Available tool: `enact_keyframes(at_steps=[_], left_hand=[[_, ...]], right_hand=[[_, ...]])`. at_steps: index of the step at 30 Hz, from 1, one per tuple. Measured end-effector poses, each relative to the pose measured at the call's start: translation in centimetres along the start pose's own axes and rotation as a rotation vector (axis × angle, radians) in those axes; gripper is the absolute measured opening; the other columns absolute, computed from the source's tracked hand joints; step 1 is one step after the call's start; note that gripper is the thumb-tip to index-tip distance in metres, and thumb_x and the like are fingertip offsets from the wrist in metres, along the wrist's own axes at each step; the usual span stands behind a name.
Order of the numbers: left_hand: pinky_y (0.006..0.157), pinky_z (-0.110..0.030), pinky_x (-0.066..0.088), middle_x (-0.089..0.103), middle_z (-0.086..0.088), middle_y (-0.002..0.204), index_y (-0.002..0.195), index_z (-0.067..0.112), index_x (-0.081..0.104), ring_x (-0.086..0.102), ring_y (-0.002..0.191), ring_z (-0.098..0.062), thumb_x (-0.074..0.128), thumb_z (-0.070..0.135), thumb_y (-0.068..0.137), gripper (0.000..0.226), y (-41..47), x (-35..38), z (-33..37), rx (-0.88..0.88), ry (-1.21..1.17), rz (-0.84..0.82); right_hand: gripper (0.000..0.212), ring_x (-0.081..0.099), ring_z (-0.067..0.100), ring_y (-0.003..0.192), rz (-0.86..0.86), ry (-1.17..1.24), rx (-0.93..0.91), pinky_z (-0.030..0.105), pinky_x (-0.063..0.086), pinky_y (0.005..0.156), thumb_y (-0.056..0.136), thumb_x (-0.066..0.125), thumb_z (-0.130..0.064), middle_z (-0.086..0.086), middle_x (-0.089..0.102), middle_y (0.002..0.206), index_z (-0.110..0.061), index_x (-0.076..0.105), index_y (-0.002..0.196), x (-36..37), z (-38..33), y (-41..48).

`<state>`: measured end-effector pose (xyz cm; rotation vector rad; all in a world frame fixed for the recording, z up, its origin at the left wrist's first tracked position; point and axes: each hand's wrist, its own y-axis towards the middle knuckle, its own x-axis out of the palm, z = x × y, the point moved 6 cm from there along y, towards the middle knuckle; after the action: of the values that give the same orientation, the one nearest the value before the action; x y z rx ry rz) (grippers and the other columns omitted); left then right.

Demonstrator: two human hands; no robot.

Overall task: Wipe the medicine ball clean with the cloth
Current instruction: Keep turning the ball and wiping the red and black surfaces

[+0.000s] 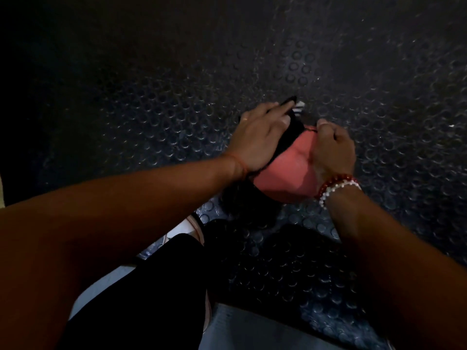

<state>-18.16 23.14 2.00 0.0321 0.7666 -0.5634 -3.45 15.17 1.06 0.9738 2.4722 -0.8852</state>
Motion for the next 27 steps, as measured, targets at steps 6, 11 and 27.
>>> enact_keyframes(at_steps=[6,11,27], left_hand=[[0.111,-0.039,0.039,0.06,-0.013,0.135,0.129,0.008,0.062,0.055,0.125,-0.026,0.039,0.039,0.102,0.047,1.9,1.1,-5.4,-0.619,-0.528,0.001],[0.119,-0.035,0.021,0.041,-0.008,0.149,0.147,0.029,0.041,0.035,0.138,-0.022,0.03,0.039,0.104,0.046,-3.5,1.1,-2.9,-0.534,-0.397,0.206],[0.108,-0.037,0.039,0.062,-0.012,0.131,0.123,0.012,0.066,0.055,0.123,-0.025,0.036,0.04,0.1,0.047,2.1,0.3,-3.5,-0.481,-0.405,0.073]], right_hand=[[0.052,0.053,0.024,0.117,0.003,-0.041,0.003,0.022,0.031,0.089,0.091,0.045,-0.051,0.009,0.057,0.13,-0.015,0.061,0.124,0.3,-0.1,1.2],[0.048,0.052,0.018,0.095,-0.004,-0.081,-0.006,0.023,0.033,0.08,0.094,0.045,-0.048,0.007,0.064,0.109,-0.009,0.066,0.112,0.2,-0.5,2.6],[0.051,0.059,0.034,0.113,-0.107,-0.125,0.034,0.038,0.05,0.094,0.094,0.042,-0.044,0.019,0.063,0.121,-0.003,0.06,0.118,0.7,-1.2,3.4]])
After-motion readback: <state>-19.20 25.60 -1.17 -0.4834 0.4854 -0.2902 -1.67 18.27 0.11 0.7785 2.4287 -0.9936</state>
